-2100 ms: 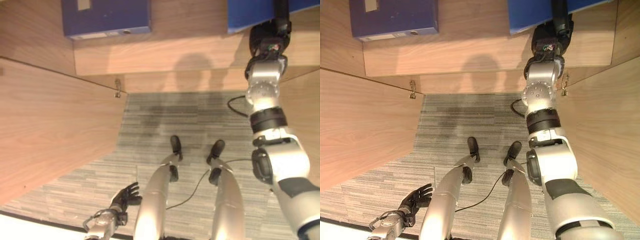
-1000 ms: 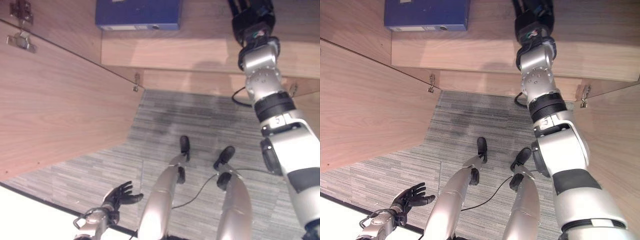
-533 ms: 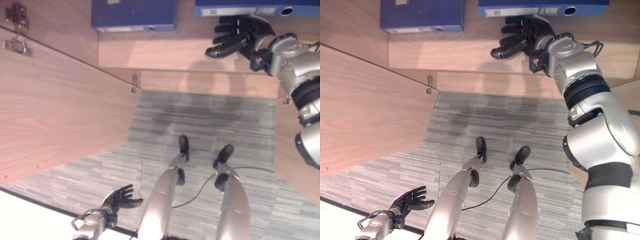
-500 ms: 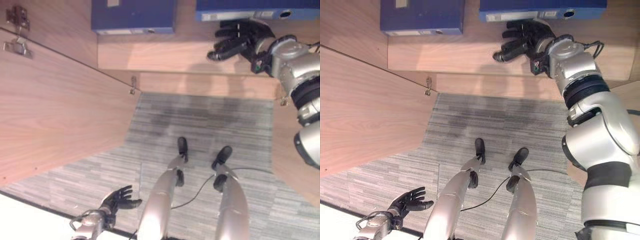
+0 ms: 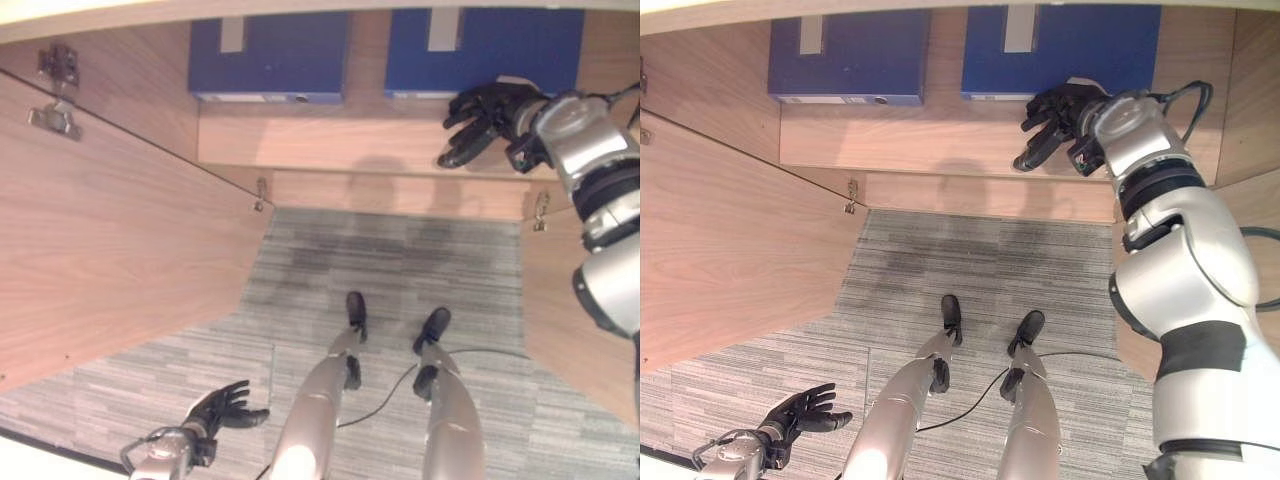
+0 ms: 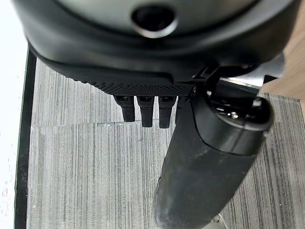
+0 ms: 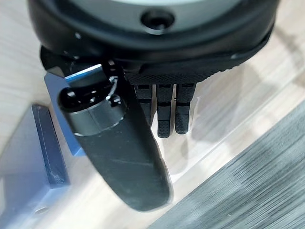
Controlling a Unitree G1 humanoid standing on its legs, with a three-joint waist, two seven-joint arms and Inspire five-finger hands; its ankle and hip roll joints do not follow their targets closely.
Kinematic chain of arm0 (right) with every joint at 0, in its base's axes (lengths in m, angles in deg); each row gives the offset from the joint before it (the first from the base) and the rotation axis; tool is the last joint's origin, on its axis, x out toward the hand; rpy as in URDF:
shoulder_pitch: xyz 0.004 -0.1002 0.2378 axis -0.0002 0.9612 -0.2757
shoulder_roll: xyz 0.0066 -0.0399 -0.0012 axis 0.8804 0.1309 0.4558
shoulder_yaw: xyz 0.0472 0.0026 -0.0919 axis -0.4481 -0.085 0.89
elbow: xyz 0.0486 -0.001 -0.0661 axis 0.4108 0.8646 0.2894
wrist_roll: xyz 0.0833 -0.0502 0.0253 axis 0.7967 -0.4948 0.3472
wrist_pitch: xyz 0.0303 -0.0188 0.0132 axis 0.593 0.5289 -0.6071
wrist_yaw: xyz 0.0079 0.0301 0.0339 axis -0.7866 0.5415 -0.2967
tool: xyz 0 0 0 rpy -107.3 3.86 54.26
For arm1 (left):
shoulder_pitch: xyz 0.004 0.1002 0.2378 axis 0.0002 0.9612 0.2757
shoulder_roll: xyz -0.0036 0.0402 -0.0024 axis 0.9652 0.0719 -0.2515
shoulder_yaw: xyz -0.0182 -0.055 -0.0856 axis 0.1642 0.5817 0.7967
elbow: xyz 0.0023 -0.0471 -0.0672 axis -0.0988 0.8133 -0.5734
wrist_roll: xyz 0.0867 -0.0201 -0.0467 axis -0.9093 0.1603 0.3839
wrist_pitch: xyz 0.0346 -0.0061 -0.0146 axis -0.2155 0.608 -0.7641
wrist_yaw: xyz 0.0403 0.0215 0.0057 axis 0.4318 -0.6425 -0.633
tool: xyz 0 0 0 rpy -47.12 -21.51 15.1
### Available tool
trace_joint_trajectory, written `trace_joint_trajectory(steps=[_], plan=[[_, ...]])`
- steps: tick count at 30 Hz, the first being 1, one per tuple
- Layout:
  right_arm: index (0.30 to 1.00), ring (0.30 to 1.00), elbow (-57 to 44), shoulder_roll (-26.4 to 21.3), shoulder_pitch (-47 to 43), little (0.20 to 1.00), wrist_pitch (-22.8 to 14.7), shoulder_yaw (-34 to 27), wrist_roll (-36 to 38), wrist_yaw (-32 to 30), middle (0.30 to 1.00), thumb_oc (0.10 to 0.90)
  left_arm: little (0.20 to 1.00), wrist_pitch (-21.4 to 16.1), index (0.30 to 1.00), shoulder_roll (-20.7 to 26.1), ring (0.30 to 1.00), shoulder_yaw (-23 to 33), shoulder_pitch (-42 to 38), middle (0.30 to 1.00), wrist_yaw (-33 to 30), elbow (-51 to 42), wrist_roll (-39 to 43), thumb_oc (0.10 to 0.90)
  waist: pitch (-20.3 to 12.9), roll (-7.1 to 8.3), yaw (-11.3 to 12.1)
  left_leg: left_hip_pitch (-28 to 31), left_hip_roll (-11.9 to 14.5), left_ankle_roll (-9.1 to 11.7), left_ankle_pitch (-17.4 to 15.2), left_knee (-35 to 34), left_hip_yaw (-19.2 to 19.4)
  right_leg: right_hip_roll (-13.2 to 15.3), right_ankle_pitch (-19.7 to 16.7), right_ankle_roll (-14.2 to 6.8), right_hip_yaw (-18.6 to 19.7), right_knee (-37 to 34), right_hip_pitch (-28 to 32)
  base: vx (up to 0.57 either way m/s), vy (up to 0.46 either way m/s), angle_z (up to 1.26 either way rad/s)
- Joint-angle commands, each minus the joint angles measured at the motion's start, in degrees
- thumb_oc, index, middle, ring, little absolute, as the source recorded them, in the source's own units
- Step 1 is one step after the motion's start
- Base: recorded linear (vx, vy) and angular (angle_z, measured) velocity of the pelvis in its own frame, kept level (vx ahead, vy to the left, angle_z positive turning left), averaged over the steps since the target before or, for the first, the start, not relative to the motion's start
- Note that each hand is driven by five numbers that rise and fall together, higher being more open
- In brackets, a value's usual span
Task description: Put the empty folder in the office cabinet
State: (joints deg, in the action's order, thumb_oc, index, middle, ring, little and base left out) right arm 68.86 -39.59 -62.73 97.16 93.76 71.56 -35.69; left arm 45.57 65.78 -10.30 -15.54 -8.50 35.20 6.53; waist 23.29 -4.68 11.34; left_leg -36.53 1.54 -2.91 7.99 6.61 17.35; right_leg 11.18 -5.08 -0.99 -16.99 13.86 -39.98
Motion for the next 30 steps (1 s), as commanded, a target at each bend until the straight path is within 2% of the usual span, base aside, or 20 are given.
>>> trace_joint_trajectory(steps=[1,3,5,11,14,19,22,23,24,25,27,29,30], plan=[[0.9,0.9,2.94,-2.46,1.95,0.9,2.01,9.71,-12.57,3.32,0.9,0.8,0.9,0.7,0.9,3.28,0.9,0.14,7.12,0.9,-0.64,0.32,-0.8,0.8,-0.16,-0.16,1.11,2.41,-0.83,3.56,-4.55,-1.47,-5.7,-1.95,6.86,-3.36,-0.3,1.3,1.66,0.0,0.012,-0.03],[0.9,0.9,-3.76,-0.96,5.01,0.9,1.49,12.54,-17.68,5.24,0.9,0.8,0.9,0.76,0.9,3.25,0.9,0.07,7.49,0.9,-0.72,-1.49,-1.28,0.8,-0.11,0.3,0.61,3.12,-0.73,3.74,-4.4,-1.86,-5.66,-2.17,6.67,-3.39,-0.27,0.47,2.63,0.0,0.006,-0.04],[0.9,0.9,-6.16,1.01,8.23,0.9,0.91,12.67,-21.98,5.61,0.9,0.8,0.9,0.84,0.9,2.82,0.9,-0.58,6.83,0.9,-1.31,-2.45,-1.6,0.8,-0.47,0.93,0.16,4.96,-0.67,4.08,-4.06,-2.96,-5.75,-2.53,6.13,-3.64,-0.4,-1.67,4.95,0.02,-0.003,-0.17],[0.9,0.9,-5.86,3.75,12.81,0.9,-0.04,10.19,-27.87,5.26,0.9,0.8,0.9,0.99,0.9,1.04,0.9,-0.72,4.65,0.9,-2.3,0.4,-2.16,0.8,-2.51,2.05,-0.29,11.28,-0.97,4.64,-3.49,-6.3,-6.24,-3.65,4.94,-4.12,-0.35,-6.39,12.42,0.06,-0.01,-0.06],[0.9,0.9,-4.35,6.39,16.61,0.9,-0.69,8.12,-32.31,5.45,0.9,0.8,0.9,1.31,0.9,-1.35,0.9,0.11,3.15,0.9,-2.98,5.82,-3.91,0.8,-5.55,2.88,-0.82,17.54,-0.48,5.23,-2.76,-9.75,-6.65,-5.11,4.23,-4.43,0.14,-11.21,19.44,0.12,-0.035,-0.04],[0.9,0.9,-1.06,10.08,19.75,0.9,-1.14,5.53,-36.77,3.9,0.9,0.8,0.9,1.75,0.9,-4.65,0.9,0.12,0.1,0.9,-4.3,14.07,-8.16,0.8,-7.78,3.13,-1.71,21.71,-0.23,5.71,-2.57,-11.35,-6.79,-6.4,4.03,-4.37,0.79,-14.71,24.33,0.08,-0.05,-0.07],[0.9,0.9,0.12,12.57,21.83,0.9,-1.21,3.72,-37.27,2.97,0.9,0.8,0.9,2.01,0.9,-6.32,0.9,-0.26,-2.28,0.9,-5.26,17.86,-10.63,0.8,-8.7,3.4,-2.15,22.94,-0.04,6.02,-2.59,-11.51,-6.89,-6.78,4.03,-4.29,0.9,-15.78,25.98,0.01,-0.047,-0.1],[0.9,0.9,0.21,13.76,22.38,0.9,-0.91,2.92,-37.4,2.55,0.9,0.8,0.9,2.25,0.9,-6.73,0.9,-0.16,-3.25,0.9,-5.47,19.14,-11.84,0.8,-8.99,3.58,-2.43,22.97,0.02,5.64,-1.34,-11.61,-6.26,-6.92,2.97,-3.77,0.4,-16.29,26.08,-0.03,-0.101,-0.05],[0.9,0.9,-0.12,16.08,23.08,0.9,-1.07,1.81,-37.36,1.37,0.9,0.8,0.9,2.29,0.9,-7.53,0.9,-0.65,-4.45,0.9,-5.81,20.32,-14.36,0.8,-9.83,4.05,-3.07,24.21,0.32,5.82,-1.61,-11.56,-6.09,-7.51,2.92,-3.67,0.97,-16.89,27.29,-0.04,-0.066,-0.04],[0.9,0.9,-0.12,16.08,23.08,0.9,-1.07,1.81,-37.36,1.37,0.9,0.8,0.9,2.29,0.9,-7.53,0.9,-0.65,-4.45,0.9,-5.81,20.33,-14.36,0.8,-9.8,4.04,-3.07,24.24,0.33,5.82,-1.61,-11.57,-6.09,-7.51,2.92,-3.67,0.97,-16.91,27.32,0.05,-0.117,-0.11],[0.9,0.9,-3.93,19.19,23.53,0.9,-1.66,1.75,-40.23,-0.68,0.9,0.8,0.9,2.45,0.9,-8.5,0.9,-0.46,-5.47,0.9,-7.05,21.3,-16.45,0.8,-11.11,5.08,-4.35,26.28,0.92,6.07,-2.48,-11.19,-5.54,-8.42,3.13,-3.53,2.07,-17.56,29.31,0.04,-0.094,-0.12],[0.9,0.9,-6.46,19.6,23.91,0.9,-1.75,1.26,-40.59,-0.67,0.9,0.8,0.9,2.61,0.9,-8.84,0.9,-0.04,-5.55,0.9,-7.46,21.75,-17.29,0.8,-11.64,5.54,-4.78,27.29,1.17,6.15,-2.9,-10.96,-5.17,-8.69,3.32,-3.43,2.51,-17.78,30.29,0.05,-0.081,-0.25],[0.9,0.9,-12.92,19.13,24.76,0.9,-1.94,0.31,-39.73,-0.5,0.9,0.8,0.9,2.85,0.9,-9.52,0.9,0.82,-5.2,0.9,-8.08,22.08,-18.39,0.8,-12.61,6.16,-5.63,28.78,1.72,6.17,-3.69,-10.12,-4.6,-9.13,3.75,-3.31,3.08,-17.61,31.71,0.06,-0.101,-0.22]])
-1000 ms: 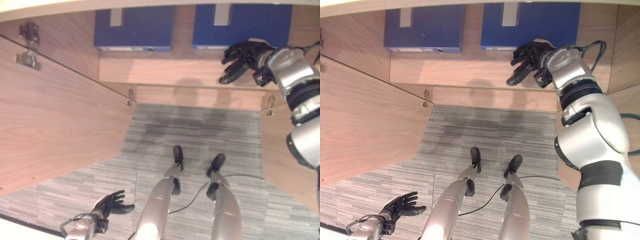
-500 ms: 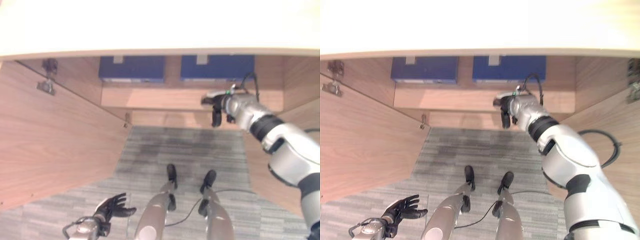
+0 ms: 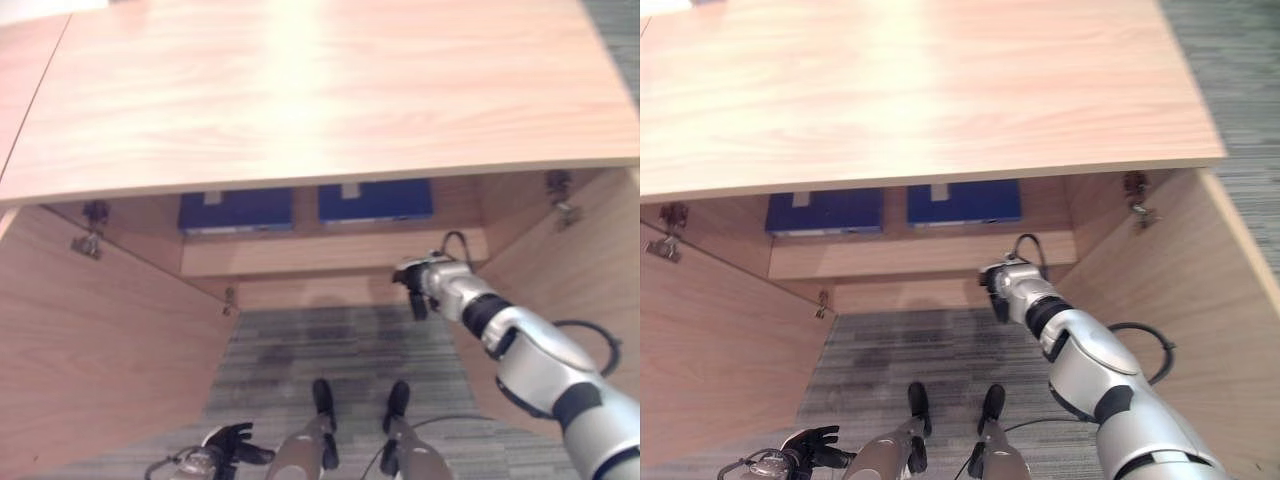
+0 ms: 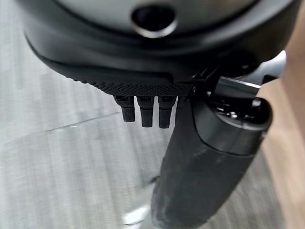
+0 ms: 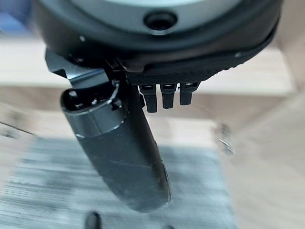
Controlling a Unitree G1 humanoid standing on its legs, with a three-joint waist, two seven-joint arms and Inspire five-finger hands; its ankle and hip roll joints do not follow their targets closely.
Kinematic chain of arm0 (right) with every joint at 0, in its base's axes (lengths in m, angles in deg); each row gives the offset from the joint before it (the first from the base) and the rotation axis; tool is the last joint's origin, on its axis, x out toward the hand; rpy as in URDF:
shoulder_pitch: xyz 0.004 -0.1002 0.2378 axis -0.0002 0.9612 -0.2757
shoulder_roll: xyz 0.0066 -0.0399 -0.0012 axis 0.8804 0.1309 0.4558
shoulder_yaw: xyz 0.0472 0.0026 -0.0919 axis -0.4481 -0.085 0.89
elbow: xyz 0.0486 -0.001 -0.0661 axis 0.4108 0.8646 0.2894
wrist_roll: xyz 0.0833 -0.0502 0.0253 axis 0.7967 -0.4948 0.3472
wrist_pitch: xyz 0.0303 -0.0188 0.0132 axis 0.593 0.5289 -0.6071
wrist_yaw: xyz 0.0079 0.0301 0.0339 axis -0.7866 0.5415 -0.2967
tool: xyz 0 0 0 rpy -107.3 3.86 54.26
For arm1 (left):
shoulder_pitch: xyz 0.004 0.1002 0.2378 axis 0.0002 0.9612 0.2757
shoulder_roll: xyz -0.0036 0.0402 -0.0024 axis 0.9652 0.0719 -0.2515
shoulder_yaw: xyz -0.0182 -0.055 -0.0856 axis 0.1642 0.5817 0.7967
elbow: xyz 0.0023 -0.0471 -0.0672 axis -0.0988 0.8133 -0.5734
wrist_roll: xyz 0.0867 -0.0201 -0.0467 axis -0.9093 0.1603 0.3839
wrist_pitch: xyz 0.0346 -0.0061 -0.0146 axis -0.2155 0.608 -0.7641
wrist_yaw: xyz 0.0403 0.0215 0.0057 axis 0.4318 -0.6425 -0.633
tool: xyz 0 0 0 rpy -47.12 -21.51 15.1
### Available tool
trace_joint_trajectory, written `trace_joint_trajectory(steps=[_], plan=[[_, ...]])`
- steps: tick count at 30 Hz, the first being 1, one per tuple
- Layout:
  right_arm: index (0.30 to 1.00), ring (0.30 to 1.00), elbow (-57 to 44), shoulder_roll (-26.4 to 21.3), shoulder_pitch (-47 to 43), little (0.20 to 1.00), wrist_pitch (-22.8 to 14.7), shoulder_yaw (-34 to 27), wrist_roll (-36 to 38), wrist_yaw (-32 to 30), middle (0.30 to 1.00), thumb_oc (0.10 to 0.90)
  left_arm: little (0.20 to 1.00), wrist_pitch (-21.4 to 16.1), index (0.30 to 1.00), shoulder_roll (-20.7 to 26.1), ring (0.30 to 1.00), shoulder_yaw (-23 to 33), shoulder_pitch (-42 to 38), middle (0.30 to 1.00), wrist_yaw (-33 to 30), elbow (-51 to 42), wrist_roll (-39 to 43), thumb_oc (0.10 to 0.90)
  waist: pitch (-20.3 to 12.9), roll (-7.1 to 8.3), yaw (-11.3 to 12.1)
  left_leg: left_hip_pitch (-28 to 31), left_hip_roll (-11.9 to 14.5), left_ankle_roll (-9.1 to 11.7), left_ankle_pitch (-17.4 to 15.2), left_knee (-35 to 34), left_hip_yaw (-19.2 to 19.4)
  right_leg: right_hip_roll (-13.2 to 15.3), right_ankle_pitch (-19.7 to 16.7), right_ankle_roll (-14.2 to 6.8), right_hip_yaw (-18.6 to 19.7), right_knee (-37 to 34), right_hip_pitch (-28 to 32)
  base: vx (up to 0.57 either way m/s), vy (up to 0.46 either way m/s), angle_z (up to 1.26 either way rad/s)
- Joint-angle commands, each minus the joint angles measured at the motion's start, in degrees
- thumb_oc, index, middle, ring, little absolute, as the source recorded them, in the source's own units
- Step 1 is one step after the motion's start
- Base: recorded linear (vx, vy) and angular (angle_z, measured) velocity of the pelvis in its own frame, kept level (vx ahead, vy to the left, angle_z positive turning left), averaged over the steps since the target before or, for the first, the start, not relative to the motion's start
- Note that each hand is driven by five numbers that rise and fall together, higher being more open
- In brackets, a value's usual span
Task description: Put the empty folder in the office cabinet
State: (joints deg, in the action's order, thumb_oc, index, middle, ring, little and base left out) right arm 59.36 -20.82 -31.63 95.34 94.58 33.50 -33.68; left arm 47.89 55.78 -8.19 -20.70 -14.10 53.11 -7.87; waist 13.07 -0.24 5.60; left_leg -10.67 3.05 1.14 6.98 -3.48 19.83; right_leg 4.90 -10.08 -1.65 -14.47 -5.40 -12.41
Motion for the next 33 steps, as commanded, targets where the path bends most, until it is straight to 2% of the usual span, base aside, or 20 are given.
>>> trace_joint_trajectory(steps=[1,2,3,6,7,8,9,10,12,15,17,18,22,23,24,25,26,30,33], plan=[[0.9,0.9,-3.45,0.34,-6.33,0.9,-0.11,-0.5,-1.67,-2.5,0.9,0.8,0.9,0.52,0.9,0.47,0.9,-1.29,-0.04,0.9,-2.48,4.16,-3.99,0.8,-2.37,1.72,0.12,2.95,0.21,2.12,-2.69,-0.03,-7.07,-2.86,8.75,-2.65,0.57,1.65,4.16,0.07,-0.1,-0.15],[0.9,0.9,-6.83,-0.24,-5.09,0.9,-0.41,-1.37,-0.28,-2.28,0.9,0.8,0.9,0.67,0.9,-0.23,0.9,-0.88,0.52,0.9,-2.76,4.48,-4.74,0.8,-3.02,1.94,-0.4,4.0,0.52,2.2,-3.16,0.47,-6.68,-3.17,9.08,-2.53,1.05,1.66,5.09,0.09,-0.103,-0.17],[0.9,0.9,-11.88,-2.26,-2.4,0.9,-0.6,-3.06,4.08,-2.13,0.9,0.8,0.9,0.87,0.9,-1.15,0.9,0.11,1.23,0.9,-3.05,5.27,-5.42,0.8,-4.07,2.48,-1.03,5.4,1.07,2.29,-3.87,1.68,-6.24,-3.52,9.64,-2.33,1.66,1.91,6.47,0.13,-0.145,-0.23],[0.9,0.9,-14.84,-4.27,1.98,0.9,-0.46,-5.1,9.43,-1.95,0.9,0.8,0.9,1.53,0.9,-2.13,0.9,0.9,1.6,0.9,-3.84,6.69,-7.26,0.8,-5.46,2.98,-1.7,6.92,1.59,2.6,-4.25,2.26,-5.88,-3.9,10.21,-2.2,1.89,1.78,8.11,0.08,-0.107,-0.17],[0.9,0.9,-18.47,-6.79,6.24,0.9,-0.54,-6.74,14.71,-1.59,0.9,0.8,0.9,1.87,0.9,-3.18,0.9,0.74,1.96,0.9,-4.09,7.3,-9.62,0.8,-6.34,3.21,-2.14,8.03,2.01,2.73,-4.43,2.95,-5.72,-4.22,10.69,-2.01,2.11,1.62,9.47,0.08,-0.119,-0.04],[0.9,0.9,-18.58,-6.88,6.27,0.9,-0.5,-6.77,14.73,-1.57,0.9,0.8,0.9,1.88,0.9,-3.19,0.9,0.71,1.95,0.9,-4.1,7.29,-9.63,0.8,-6.42,3.24,-2.09,7.87,1.98,2.71,-4.23,2.9,-5.69,-4.2,10.54,-1.97,2.13,1.58,9.31,0.06,-0.12,0.02],[0.9,0.9,-19.51,-7.78,9.24,0.9,-0.71,-8.1,19.12,-1.78,0.9,0.8,0.9,2.06,0.9,-3.79,0.9,0.41,1.99,0.9,-4.44,7.37,-10.74,0.8,-6.55,3.35,-2.23,8.23,2.22,2.96,-4.26,3.76,-5.76,-4.22,10.72,-1.9,2.0,1.63,10.01,0.02,-0.117,-0.05],[0.9,0.9,-22.28,-9.15,15.36,0.9,-0.86,-11.45,26.99,-2.95,0.9,0.8,0.9,2.45,0.9,-4.93,0.9,-0.44,1.98,0.9,-4.38,7.6,-12.21,0.8,-6.98,3.64,-2.58,7.95,2.53,3.29,-3.95,5.63,-6.02,-4.19,10.71,-1.73,1.8,1.46,10.82,0.02,-0.13,-0.07],[0.9,0.9,-22.27,-8.78,19.79,0.9,-1.79,-13.99,32.62,-4.31,0.9,0.8,0.9,2.39,0.9,-6.1,0.9,-1.18,1.7,0.9,-4.03,8.05,-12.83,0.8,-7.17,3.76,-2.83,7.81,2.61,3.43,-4.96,8.19,-6.33,-4.04,10.69,-1.59,1.83,1.64,10.98,-0.02,-0.062,0.03],[0.9,0.9,-21.44,-8.56,24.27,0.9,-2.83,-17.03,35.0,-6.86,0.9,0.8,0.9,2.53,0.9,-6.91,0.9,-1.25,1.02,0.9,-4.59,8.85,-13.32,0.8,-7.92,3.9,-3.29,8.96,2.17,3.27,-6.35,10.01,-7.35,-3.68,10.44,-1.51,1.71,1.94,10.57,-0.02,-0.005,0.09],[0.9,0.9,-22.12,-9.03,28.78,0.9,-3.66,-19.74,34.39,-8.24,0.9,0.8,0.9,2.44,0.9,-7.31,0.9,-0.48,0.23,0.9,-5.46,9.47,-13.31,0.8,-8.86,3.63,-4.09,10.64,1.7,3.29,-6.85,11.18,-9.47,-3.79,10.27,-1.66,1.86,1.86,10.47,-0.01,0.032,-0.12],[0.9,0.9,-18.67,-7.44,32.2,0.9,-4.14,-22.29,36.08,-9.83,0.9,0.8,0.9,2.22,0.9,-8.01,0.9,-0.84,-0.36,0.9,-5.76,10.07,-13.02,0.8,-9.92,3.1,-4.86,12.39,1.69,3.41,-7.05,11.71,-11.29,-4.28,9.9,-1.91,2.31,1.36,10.42,-0.01,0.056,-0.28],[0.9,0.9,-16.76,-5.95,37.01,0.9,-3.64,-23.94,35.15,-10.55,0.9,0.8,0.9,2.34,0.9,-8.66,0.9,-1.4,-0.48,0.9,-5.86,10.55,-13.31,0.8,-11.68,2.39,-6.15,14.23,2.08,3.2,-7.76,9.51,-12.93,-4.64,9.36,-2.33,2.92,0.84,9.61,-0.01,0.084,-0.17],[0.9,0.9,-13.44,-4.81,40.17,0.9,-4.22,-25.71,34.73,-12.05,0.9,0.8,0.9,2.21,0.9,-9.46,0.9,-2.28,-0.87,0.9,-6.17,10.44,-13.53,0.8,-12.33,2.13,-6.86,15.1,0.76,2.74,-10.12,6.19,-13.77,-4.36,8.68,-2.78,3.71,0.79,9.26,-0.02,0.081,-0.27],[0.9,0.9,-13.43,-4.81,40.17,0.9,-4.22,-25.71,34.73,-12.05,0.9,0.8,0.9,2.21,0.9,-9.46,0.9,-2.28,-0.87,0.9,-6.17,10.44,-13.53,0.8,-12.33,2.13,-6.85,15.12,0.76,2.74,-10.11,6.17,-13.76,-4.36,8.68,-2.78,3.72,0.78,9.27,-0.05,0.134,-0.23],[0.9,0.9,-10.43,-3.95,41.55,0.9,-4.24,-26.83,35.09,-12.64,0.9,0.8,0.9,2.08,0.9,-9.96,0.9,-2.78,-1.26,0.9,-6.32,10.41,-13.52,0.8,-12.42,2.01,-7.13,15.56,0.03,2.48,-11.47,4.79,-13.69,-4.05,8.27,-3.1,3.97,0.92,9.01,-0.09,0.15,-0.09],[0.9,0.9,-6.75,-2.88,43.6,0.9,-4.16,-28.07,34.56,-13.1,0.9,0.8,0.9,1.91,0.9,-10.59,0.9,-3.54,-1.49,0.9,-6.51,10.29,-13.76,0.8,-12.6,1.42,-7.44,16.31,-0.81,2.08,-12.32,2.46,-13.53,-3.68,7.38,-3.6,4.3,1.06,8.5,-0.14,0.212,-0.03],[0.9,0.9,4.02,0.54,46.85,0.9,-4.42,-32.99,37.92,-14.66,0.9,0.8,0.9,1.24,0.9,-11.22,0.9,-5.05,-1.85,0.9,-6.78,10.44,-13.76,0.8,-12.31,0.48,-7.59,16.74,-2.93,0.99,-12.18,0.08,-13.57,-2.54,4.86,-4.52,4.8,1.78,6.45,-0.13,0.173,-0.04],[0.9,0.9,7.29,1.34,48.1,0.9,-4.68,-35.91,40.31,-15.28,0.9,0.8,0.9,1.08,0.9,-11.36,0.9,-5.21,-2.06,0.9,-6.88,10.9,-14.06,0.8,-11.93,0.23,-7.93,16.75,-4.04,0.32,-12.13,-0.74,-13.45,-1.77,3.51,-5.13,5.12,2.23,5.09,-0.13,0.129,-0.19]])
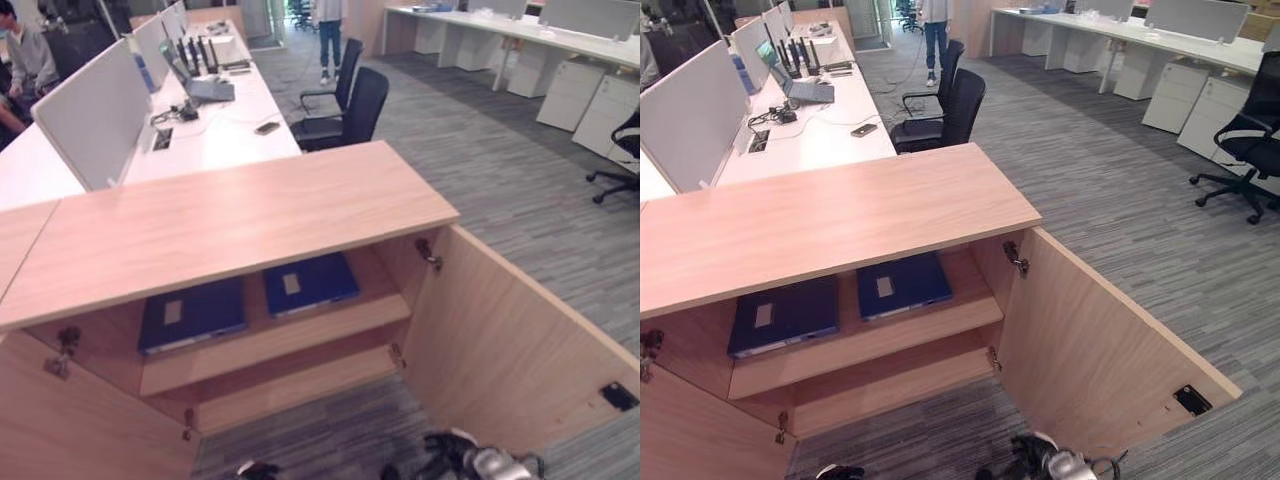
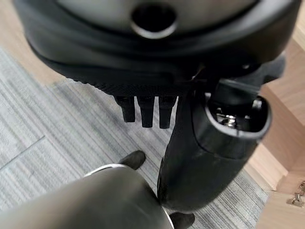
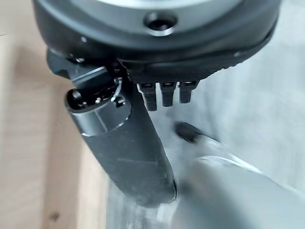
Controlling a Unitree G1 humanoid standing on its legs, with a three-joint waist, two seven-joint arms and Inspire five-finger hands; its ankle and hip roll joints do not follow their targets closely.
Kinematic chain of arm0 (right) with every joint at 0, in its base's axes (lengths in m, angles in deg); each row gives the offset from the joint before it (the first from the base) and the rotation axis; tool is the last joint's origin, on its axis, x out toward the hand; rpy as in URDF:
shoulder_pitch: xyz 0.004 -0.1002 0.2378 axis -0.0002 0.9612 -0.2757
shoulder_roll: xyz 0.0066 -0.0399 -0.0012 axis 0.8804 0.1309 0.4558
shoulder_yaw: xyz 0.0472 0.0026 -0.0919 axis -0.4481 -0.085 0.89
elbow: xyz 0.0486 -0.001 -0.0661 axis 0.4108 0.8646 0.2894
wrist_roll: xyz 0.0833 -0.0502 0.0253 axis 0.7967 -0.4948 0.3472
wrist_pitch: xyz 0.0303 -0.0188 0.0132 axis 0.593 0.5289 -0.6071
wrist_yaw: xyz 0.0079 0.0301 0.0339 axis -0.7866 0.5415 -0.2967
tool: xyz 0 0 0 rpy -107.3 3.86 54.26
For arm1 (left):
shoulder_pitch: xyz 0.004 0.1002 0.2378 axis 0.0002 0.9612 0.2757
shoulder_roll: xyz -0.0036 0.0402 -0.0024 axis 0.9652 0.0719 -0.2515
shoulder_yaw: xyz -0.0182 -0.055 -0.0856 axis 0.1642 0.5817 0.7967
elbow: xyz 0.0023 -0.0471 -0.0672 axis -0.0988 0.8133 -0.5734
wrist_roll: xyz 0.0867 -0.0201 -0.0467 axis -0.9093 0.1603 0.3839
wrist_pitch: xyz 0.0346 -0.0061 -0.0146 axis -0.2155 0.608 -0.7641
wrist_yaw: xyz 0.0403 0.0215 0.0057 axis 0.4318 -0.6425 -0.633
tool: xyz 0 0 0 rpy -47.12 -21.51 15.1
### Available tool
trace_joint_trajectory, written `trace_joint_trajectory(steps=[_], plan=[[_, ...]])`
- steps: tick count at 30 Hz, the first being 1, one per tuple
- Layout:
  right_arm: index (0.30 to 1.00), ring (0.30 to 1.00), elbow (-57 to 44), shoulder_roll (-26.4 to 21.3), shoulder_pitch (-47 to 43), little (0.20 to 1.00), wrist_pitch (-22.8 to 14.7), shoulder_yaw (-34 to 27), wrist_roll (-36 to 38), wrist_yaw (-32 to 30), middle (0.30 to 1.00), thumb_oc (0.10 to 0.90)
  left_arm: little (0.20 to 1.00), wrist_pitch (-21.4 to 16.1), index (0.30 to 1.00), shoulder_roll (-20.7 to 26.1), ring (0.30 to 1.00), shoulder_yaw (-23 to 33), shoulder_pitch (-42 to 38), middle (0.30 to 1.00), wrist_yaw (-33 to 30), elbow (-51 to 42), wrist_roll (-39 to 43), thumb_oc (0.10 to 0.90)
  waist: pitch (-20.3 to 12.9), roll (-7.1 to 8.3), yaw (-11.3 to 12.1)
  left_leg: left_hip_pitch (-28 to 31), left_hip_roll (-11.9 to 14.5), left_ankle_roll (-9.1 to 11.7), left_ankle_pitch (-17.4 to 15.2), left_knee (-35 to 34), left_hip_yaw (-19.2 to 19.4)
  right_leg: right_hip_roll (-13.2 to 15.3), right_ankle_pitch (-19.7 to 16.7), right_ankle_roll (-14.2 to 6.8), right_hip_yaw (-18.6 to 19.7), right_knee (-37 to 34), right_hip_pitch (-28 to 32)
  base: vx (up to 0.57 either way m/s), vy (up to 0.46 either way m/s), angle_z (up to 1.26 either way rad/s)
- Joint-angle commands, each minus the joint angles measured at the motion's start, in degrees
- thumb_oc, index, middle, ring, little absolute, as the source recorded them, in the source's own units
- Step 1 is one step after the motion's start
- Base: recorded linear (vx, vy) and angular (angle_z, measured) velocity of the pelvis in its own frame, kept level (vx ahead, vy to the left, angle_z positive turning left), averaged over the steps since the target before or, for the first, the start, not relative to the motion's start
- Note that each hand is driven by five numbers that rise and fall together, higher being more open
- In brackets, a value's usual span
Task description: Put the empty folder in the office cabinet
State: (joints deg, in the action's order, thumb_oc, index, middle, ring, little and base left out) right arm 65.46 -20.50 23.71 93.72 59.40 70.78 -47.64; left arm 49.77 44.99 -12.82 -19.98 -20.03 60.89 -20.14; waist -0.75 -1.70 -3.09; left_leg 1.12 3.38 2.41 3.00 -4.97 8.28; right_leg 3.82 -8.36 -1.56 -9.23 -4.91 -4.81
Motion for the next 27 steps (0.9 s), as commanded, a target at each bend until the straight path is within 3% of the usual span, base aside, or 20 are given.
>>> trace_joint_trajectory(steps=[1,5,8,11,13,17,19,22,23,27], plan=[[0.9,0.9,2.61,1.43,-6.59,0.9,-3.19,-2.31,4.46,-1.5,0.9,0.8,0.9,-0.96,0.9,-0.55,0.9,-0.6,-2.7,0.9,-0.81,3.56,-2.04,0.8,2.12,1.65,0.49,4.86,-4.96,-1.32,-8.08,0.52,-1.68,-0.31,1.11,-5.61,0.0,1.88,-3.24,-0.13,0.119,-0.17],[0.9,0.9,6.86,0.95,-2.81,0.9,-3.92,-10.33,9.78,-2.45,0.9,0.8,0.9,-1.32,0.9,0.23,0.9,-0.03,-2.29,0.9,-0.46,5.76,-4.18,0.8,2.9,1.9,-1.38,4.44,-7.48,-2.86,-8.15,-0.03,-0.49,1.68,-0.77,-7.33,0.65,2.21,-5.75,-0.2,0.182,-0.09],[0.9,0.9,7.39,0.3,-2.18,0.9,-4.17,-12.23,10.6,-2.84,0.9,0.8,0.9,-1.35,0.9,0.76,0.9,0.37,-1.92,0.9,-0.22,6.07,-4.8,0.8,3.15,1.99,-1.93,4.34,-7.95,-3.25,-8.32,-0.03,0.27,2.34,-0.74,-7.72,0.7,2.83,-6.54,-0.13,0.083,-0.18],[0.9,0.9,5.85,-1.59,-3.25,0.9,-4.85,-15.65,12.66,-4.34,0.9,0.8,0.9,-0.98,0.9,2.18,0.9,1.3,-2.35,0.9,-0.11,6.93,-5.42,0.8,5.4,1.67,-2.53,4.11,-6.84,-3.72,-7.84,-0.03,3.1,4.28,1.87,-8.0,-2.94,7.98,-8.51,-0.2,0.048,-0.41],[0.9,0.9,4.44,-2.63,-3.05,0.9,-5.65,-17.9,15.22,-4.98,0.9,0.8,0.9,-0.98,0.9,2.75,0.9,1.59,-1.91,0.9,-0.23,7.05,-5.66,0.8,5.61,1.22,-2.79,3.99,-5.93,-3.72,-7.59,-0.03,4.72,5.77,4.3,-6.95,-4.48,10.45,-7.02,-0.12,0.01,-0.65],[0.9,0.9,-0.02,-4.96,-2.15,0.9,-6.92,-21.53,17.76,-6.26,0.9,0.8,0.9,-0.95,0.9,3.09,0.9,2.44,-1.09,0.9,-0.14,7.3,-5.65,0.8,5.13,1.13,-3.44,3.82,-5.05,-3.81,-7.49,-0.03,6.43,7.6,5.61,-6.92,-1.94,13.73,-5.07,-0.06,-0.014,-0.59],[0.9,0.9,-6.83,-7.6,-1.23,0.9,-7.96,-24.16,17.65,-7.92,0.9,0.8,0.9,-1.05,0.9,3.29,0.9,3.66,-0.01,0.9,0.23,7.4,-5.93,0.8,3.36,1.7,-3.8,3.36,-5.02,-3.76,-7.9,-0.03,8.66,9.07,4.43,-8.08,-1.04,10.74,-2.41,0.01,-0.058,-0.29],[0.9,0.9,-13.76,-9.86,-0.58,0.9,-8.67,-25.93,16.02,-10.17,0.9,0.8,0.9,-1.08,0.9,3.35,0.9,4.81,0.75,0.9,0.56,7.35,-6.46,0.8,1.95,2.68,-4.06,3.67,-5.12,-3.6,-8.33,-0.03,10.41,7.69,3.6,-8.95,0.57,5.44,-0.93,0.08,-0.112,-0.85],[0.9,0.9,-21.91,-13.7,-1.34,0.9,-9.55,-27.33,13.26,-12.61,0.9,0.8,0.9,-1.1,0.9,2.93,0.9,5.14,0.58,0.9,0.4,6.64,-6.75,0.8,1.03,2.8,-4.65,4.33,-4.18,-3.28,-8.46,-0.03,11.59,5.49,3.06,-8.94,2.01,2.06,0.13,0.09,-0.191,-0.79],[0.9,0.9,-27.12,-16.88,-2.04,0.9,-10.17,-28.33,12.0,-13.45,0.9,0.8,0.9,-1.2,0.9,2.59,0.9,4.79,-0.03,0.9,0.24,5.88,-6.52,0.8,0.81,2.77,-4.95,4.51,-3.61,-2.88,-8.3,-0.03,11.2,4.69,3.18,-8.64,1.91,1.24,0.87,0.04,-0.082,-0.32]])
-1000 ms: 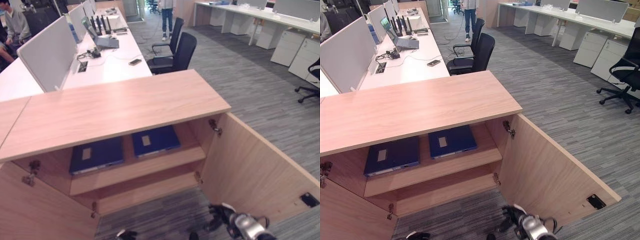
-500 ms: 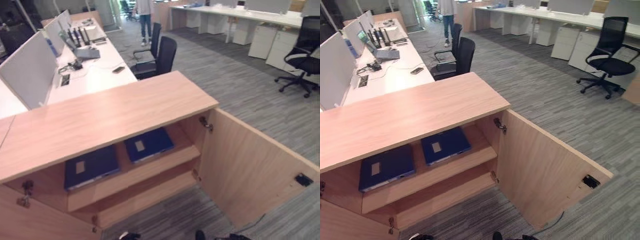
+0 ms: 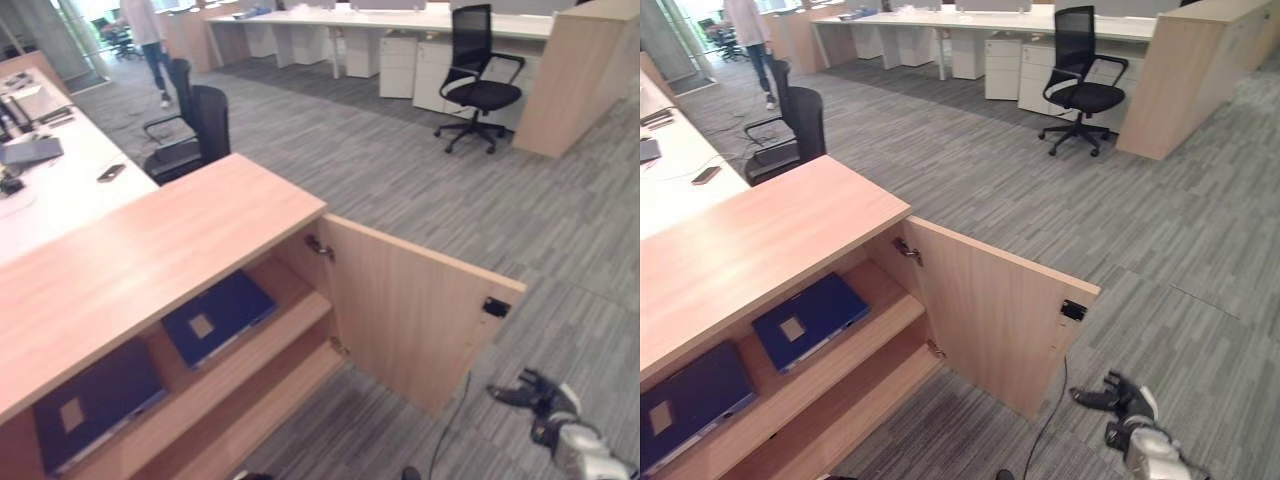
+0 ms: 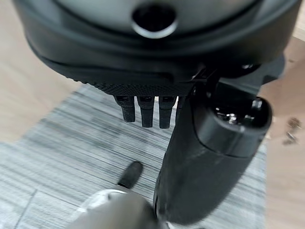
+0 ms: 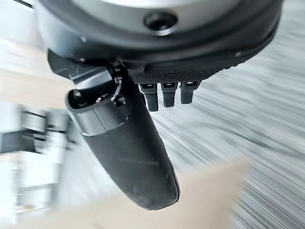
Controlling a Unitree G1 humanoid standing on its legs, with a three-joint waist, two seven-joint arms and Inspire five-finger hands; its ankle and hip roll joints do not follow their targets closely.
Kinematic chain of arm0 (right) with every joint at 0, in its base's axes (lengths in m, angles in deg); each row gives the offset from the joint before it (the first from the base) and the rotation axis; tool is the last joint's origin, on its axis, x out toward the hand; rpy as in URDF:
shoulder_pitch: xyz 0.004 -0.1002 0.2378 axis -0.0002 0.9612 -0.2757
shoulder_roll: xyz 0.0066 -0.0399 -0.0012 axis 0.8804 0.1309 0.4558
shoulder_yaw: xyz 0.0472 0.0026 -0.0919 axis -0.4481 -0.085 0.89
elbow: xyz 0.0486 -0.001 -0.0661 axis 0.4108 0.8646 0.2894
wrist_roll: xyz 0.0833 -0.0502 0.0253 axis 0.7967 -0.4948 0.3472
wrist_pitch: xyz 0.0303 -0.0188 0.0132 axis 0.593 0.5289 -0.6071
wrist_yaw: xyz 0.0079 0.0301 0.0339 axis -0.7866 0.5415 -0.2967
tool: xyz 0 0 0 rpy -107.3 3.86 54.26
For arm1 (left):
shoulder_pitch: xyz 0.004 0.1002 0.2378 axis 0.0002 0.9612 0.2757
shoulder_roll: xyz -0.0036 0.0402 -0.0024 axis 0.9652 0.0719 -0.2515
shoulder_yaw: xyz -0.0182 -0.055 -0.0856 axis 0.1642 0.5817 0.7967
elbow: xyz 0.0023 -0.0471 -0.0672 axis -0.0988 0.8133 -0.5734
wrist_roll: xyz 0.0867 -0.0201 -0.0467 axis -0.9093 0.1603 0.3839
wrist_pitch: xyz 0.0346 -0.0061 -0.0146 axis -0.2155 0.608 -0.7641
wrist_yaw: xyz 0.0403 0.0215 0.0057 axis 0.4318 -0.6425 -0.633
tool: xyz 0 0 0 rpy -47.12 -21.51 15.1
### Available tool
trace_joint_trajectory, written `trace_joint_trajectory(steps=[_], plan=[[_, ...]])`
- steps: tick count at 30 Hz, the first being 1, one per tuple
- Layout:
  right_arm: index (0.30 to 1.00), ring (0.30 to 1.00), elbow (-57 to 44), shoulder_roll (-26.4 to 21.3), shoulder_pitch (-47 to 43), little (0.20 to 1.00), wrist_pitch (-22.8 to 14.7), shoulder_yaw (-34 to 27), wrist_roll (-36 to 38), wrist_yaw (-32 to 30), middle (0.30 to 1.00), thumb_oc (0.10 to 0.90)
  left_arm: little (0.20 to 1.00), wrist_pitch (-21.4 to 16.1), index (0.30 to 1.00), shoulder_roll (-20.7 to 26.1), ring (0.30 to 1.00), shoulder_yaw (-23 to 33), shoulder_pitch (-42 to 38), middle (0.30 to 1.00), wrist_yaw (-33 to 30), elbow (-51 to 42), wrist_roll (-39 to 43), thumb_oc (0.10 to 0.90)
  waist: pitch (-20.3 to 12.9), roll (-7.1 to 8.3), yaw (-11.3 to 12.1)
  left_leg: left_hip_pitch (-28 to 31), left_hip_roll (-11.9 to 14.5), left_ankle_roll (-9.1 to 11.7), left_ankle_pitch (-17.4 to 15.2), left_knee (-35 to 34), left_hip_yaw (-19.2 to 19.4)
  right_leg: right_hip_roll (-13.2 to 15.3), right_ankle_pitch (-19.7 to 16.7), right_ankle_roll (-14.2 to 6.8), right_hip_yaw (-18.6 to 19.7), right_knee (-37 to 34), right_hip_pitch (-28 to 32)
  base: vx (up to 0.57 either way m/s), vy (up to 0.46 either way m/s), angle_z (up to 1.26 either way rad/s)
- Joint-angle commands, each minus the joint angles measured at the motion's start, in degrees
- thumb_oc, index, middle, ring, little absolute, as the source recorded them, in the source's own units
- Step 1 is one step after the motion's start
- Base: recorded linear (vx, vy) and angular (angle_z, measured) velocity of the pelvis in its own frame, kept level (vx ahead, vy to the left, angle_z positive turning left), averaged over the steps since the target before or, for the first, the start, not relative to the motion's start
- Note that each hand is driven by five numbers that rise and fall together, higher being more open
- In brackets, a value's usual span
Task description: Put the empty folder in the office cabinet
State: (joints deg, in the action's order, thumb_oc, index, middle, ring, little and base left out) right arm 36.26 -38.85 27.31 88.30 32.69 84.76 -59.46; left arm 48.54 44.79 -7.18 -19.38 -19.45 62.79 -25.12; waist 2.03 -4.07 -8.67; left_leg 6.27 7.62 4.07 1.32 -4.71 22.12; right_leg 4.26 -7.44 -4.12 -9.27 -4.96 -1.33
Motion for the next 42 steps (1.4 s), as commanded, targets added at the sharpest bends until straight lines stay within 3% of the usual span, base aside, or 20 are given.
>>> trace_joint_trajectory(steps=[1,5,11,21,27,28,30,32,33,37,42], plan=[[0.9,0.9,0.38,0.37,-6.11,0.9,-5.02,-1.75,-2.48,-1.86,0.9,0.8,0.9,0.04,0.9,2.55,0.9,-0.9,-0.93,0.9,-0.45,3.7,-1.32,0.8,-2.07,5.14,0.58,-0.61,-7.66,-4.38,-6.54,-0.29,-2.77,4.05,2.29,-6.01,1.8,1.08,-2.36,0.03,-0.059,0.01],[0.9,0.9,-8.13,-3.87,-8.29,0.9,-6.02,-1.59,-5.4,-2.02,0.9,0.8,0.9,0.09,0.9,1.93,0.9,-1.35,-1.42,0.9,-0.61,3.13,-1.09,0.8,-2.56,5.19,0.57,-0.5,-6.92,-3.79,-6.25,-0.29,-3.19,3.2,2.89,-5.53,1.58,0.75,-1.54,0.03,-0.058,0.04],[0.9,0.9,-13.17,-6.37,-11.19,0.9,-7.18,-0.55,-5.36,-1.04,0.9,0.8,0.9,0.33,0.9,1.92,0.9,-1.34,-0.74,0.9,-0.39,4.1,-1.7,0.8,-3.09,5.21,1.01,-0.64,-6.58,-3.38,-5.88,-0.29,-3.45,2.7,3.14,-5.08,1.6,0.52,-1.41,0.02,-0.02,0.06],[0.9,0.9,-23.18,-11.12,-11.8,0.9,-6.31,7.11,-1.72,10.24,0.9,0.8,0.9,0.39,0.9,3.32,0.9,-0.25,1.34,0.9,1.68,4.88,-3.07,0.8,-3.68,5.51,1.86,-1.02,-6.3,-2.68,-5.44,-0.29,-3.39,2.35,3.31,-4.87,1.38,0.32,-1.32,0.0,-0.002,0.0],[0.9,0.9,-29.22,-13.82,-11.1,0.9,-4.66,12.94,5.79,20.46,0.9,0.8,0.9,-0.22,0.9,3.35,0.9,-0.66,1.7,0.9,3.4,4.16,-3.86,0.8,-3.78,5.63,2.17,-1.23,-6.24,-2.4,-5.28,-0.29,-3.38,2.37,3.35,-4.96,1.45,0.27,-1.39,0.0,0.005,-0.01],[0.9,0.9,-32.5,-14.23,-11.65,0.9,-3.8,16.88,7.16,24.4,0.9,0.8,0.9,-0.49,0.9,3.1,0.9,-0.94,1.92,0.9,4.09,3.88,-4.26,0.8,-3.65,5.63,2.35,-1.03,-6.21,-2.34,-5.33,-0.29,-3.3,2.38,3.35,-5.02,1.47,0.26,-1.24,-0.01,0.009,-0.04],[0.9,0.9,-34.37,-14.56,-11.98,0.9,-3.27,18.81,7.7,25.98,0.9,0.8,0.9,-0.48,0.9,3.13,0.9,-0.91,1.97,0.9,4.37,3.9,-4.5,0.8,-3.83,5.67,2.38,-1.23,-6.22,-2.31,-5.23,-0.29,-3.18,2.43,3.21,-5.01,1.48,0.26,-1.51,-0.01,0.013,-0.1],[0.9,0.9,-40.31,-15.18,-13.82,0.9,-2.0,26.43,9.53,31.32,0.9,0.8,0.9,-0.93,0.9,2.88,0.9,-1.2,2.09,0.9,4.7,3.91,-4.92,0.8,-3.75,5.59,2.59,-0.94,-6.22,-2.32,-5.31,-0.29,-3.04,2.46,3.01,-5.05,1.46,0.37,-1.38,-0.01,0.025,-0.09],[0.9,0.9,-40.28,-15.16,-13.9,0.9,-2.0,26.49,9.54,31.31,0.9,0.8,0.9,-0.93,0.9,2.89,0.9,-1.15,2.08,0.9,4.7,3.91,-4.93,0.8,-3.88,5.63,2.57,-1.14,-6.24,-2.31,-5.19,-0.29,-3.0,2.49,2.92,-5.02,1.5,0.35,-1.58,-0.01,0.019,-0.05],[0.9,0.9,-46.25,-14.79,-17.54,0.9,-0.49,36.49,10.46,35.85,0.9,0.8,0.9,-1.49,0.9,2.6,0.9,-1.42,1.57,0.9,4.58,3.35,-5.26,0.8,-3.98,5.64,2.88,-1.11,-6.26,-2.33,-5.21,-0.29,-3.09,2.67,2.77,-5.01,1.45,0.35,-1.6,-0.01,0.023,-0.13],[0.9,0.9,-50.07,-10.03,-23.02,0.9,0.4,45.44,13.09,37.91,0.9,0.8,0.9,-1.67,0.9,2.35,0.9,-1.92,0.73,0.9,3.52,3.2,-5.39,0.8,-3.64,5.69,3.51,-1.05,-6.34,-2.47,-5.24,-0.29,-3.51,2.95,2.74,-4.98,1.26,0.52,-1.53,-0.01,0.015,0.02]])
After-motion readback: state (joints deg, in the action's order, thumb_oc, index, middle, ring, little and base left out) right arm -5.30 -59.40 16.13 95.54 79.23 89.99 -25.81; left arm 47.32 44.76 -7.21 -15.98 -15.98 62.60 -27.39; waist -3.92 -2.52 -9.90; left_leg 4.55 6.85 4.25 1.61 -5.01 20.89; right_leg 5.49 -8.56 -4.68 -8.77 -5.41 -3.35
